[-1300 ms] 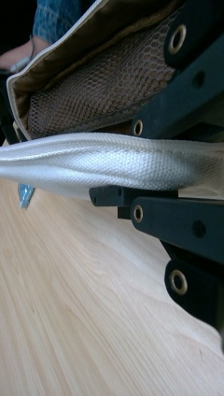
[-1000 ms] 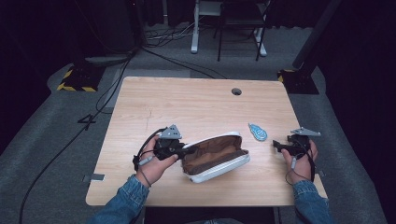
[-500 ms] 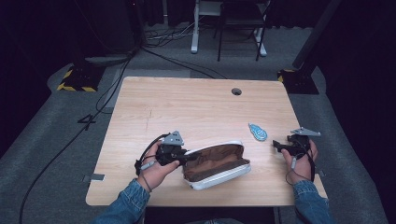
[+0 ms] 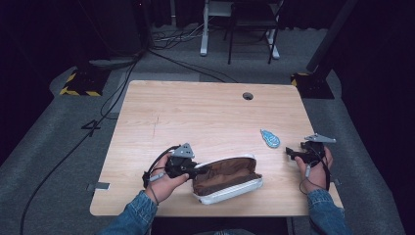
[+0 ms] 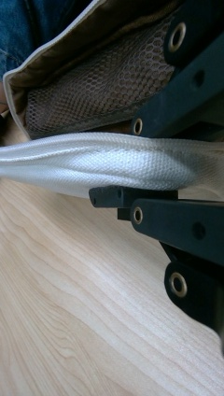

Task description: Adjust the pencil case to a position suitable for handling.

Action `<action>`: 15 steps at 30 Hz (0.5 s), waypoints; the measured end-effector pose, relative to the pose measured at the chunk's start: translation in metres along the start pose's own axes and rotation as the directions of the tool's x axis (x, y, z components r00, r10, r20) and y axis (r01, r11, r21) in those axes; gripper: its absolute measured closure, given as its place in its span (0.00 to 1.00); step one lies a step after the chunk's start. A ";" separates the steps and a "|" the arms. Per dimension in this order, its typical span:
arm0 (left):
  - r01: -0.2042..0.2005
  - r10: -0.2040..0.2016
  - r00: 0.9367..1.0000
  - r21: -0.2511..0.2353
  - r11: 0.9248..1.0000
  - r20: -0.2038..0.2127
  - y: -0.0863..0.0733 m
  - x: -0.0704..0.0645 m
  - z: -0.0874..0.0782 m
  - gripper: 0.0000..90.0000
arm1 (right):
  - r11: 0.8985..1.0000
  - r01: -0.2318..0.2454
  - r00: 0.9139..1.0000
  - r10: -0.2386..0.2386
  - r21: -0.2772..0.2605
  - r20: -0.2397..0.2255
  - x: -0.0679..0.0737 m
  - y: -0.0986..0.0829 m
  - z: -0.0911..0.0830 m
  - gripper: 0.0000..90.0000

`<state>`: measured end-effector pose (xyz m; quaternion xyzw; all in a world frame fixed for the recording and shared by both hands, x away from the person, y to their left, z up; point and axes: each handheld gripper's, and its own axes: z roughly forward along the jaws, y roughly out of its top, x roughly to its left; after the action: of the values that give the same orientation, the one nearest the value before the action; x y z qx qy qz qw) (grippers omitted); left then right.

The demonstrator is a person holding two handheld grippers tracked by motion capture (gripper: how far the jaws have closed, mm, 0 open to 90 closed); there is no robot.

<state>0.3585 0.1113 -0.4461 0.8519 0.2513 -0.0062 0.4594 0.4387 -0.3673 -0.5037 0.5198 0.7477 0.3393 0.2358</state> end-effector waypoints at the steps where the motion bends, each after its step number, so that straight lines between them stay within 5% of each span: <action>1: -0.006 0.006 1.000 0.010 1.000 -0.004 -0.001 0.000 0.001 0.93 | 1.000 0.000 1.000 0.000 0.000 -0.001 0.000 0.000 0.000 0.28; 10: -0.003 0.007 0.998 0.079 0.997 -0.054 -0.008 -0.001 0.003 0.87 | 1.000 0.002 1.000 -0.002 0.000 -0.003 0.000 0.000 0.000 0.28; 14: 0.005 0.000 0.998 0.070 0.998 -0.066 -0.008 -0.001 0.004 0.60 | 1.000 0.003 1.000 -0.003 0.000 -0.003 0.000 0.000 0.000 0.28; 15: 0.003 0.001 0.997 0.058 0.998 -0.079 -0.007 -0.001 0.004 0.60 | 1.000 0.003 1.000 -0.003 0.000 -0.004 0.000 0.000 0.000 0.28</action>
<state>0.3556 0.1114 -0.4539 0.8643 0.2693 0.0198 0.4243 0.4386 -0.3671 -0.5037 0.5182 0.7490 0.3397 0.2347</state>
